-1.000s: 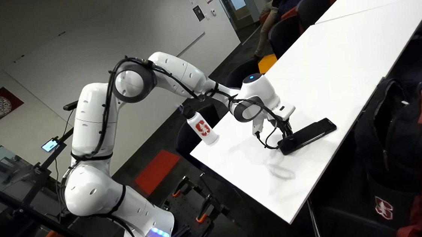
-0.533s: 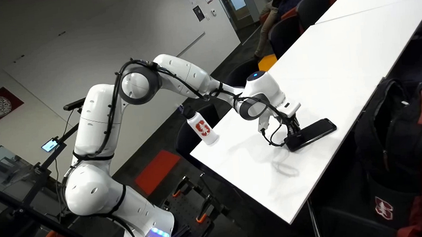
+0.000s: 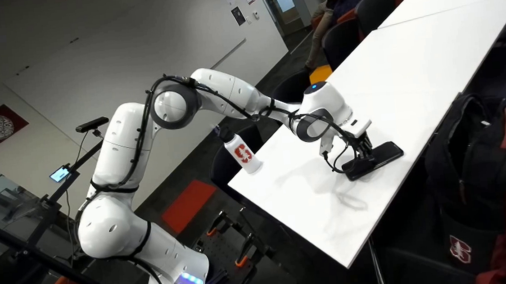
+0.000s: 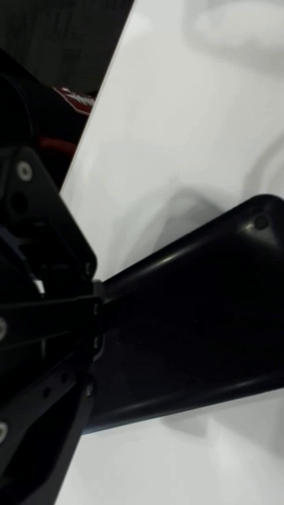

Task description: Slide the cover over the calculator.

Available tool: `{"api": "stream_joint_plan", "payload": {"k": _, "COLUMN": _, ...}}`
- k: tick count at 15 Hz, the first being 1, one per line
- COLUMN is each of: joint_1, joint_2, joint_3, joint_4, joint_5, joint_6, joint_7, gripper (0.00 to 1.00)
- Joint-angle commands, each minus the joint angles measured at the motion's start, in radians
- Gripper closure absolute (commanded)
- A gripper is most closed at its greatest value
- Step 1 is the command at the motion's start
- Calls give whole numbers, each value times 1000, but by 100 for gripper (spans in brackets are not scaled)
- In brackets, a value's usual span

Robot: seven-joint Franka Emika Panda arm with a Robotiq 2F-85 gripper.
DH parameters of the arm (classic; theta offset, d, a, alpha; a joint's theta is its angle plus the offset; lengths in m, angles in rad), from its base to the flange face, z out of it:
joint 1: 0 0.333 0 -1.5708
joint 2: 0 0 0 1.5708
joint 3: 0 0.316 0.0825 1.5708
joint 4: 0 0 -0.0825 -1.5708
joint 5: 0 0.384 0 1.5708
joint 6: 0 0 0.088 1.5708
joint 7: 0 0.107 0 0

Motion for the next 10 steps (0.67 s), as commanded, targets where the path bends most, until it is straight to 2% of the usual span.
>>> {"api": "stream_joint_plan", "payload": {"k": 1, "joint_1": -6, "joint_2": 5, "joint_3": -5, "joint_4": 39, "joint_5": -20, "joint_6": -47, "joint_7": 22, "gripper": 100}}
{"api": "stream_joint_plan", "payload": {"k": 4, "joint_1": -7, "joint_2": -99, "joint_3": 16, "joint_4": -94, "joint_5": -27, "joint_6": 0, "joint_7": -52, "gripper": 100}}
{"api": "stream_joint_plan", "payload": {"k": 10, "joint_1": 9, "joint_2": -342, "joint_3": 12, "joint_4": -383, "joint_5": -94, "joint_6": -1, "joint_7": -243, "gripper": 100}}
